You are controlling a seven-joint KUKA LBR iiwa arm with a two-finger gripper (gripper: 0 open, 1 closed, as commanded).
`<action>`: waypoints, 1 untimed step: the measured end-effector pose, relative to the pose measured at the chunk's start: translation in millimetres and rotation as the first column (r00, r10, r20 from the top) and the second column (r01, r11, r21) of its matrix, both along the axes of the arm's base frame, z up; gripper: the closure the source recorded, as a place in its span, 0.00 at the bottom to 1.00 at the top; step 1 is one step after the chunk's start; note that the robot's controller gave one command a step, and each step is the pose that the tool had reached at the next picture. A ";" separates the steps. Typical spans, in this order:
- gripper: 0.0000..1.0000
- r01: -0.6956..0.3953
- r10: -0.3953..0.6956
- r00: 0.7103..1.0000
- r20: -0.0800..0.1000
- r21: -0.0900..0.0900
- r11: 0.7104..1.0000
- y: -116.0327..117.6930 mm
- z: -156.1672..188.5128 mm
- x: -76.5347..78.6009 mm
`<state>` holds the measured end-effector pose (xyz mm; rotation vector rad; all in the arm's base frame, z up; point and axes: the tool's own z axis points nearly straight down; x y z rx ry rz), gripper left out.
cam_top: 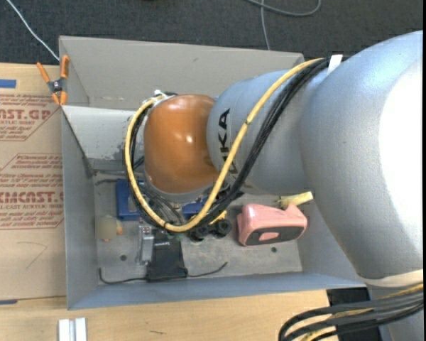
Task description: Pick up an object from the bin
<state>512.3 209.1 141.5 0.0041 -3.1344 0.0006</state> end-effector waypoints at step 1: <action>0.00 0.002 -0.002 1.000 0.007 0.002 1.000 -1.0 4.5 2.3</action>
Offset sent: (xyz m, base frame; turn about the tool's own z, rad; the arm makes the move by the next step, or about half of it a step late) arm -0.0050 -0.0746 -0.0715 -0.1921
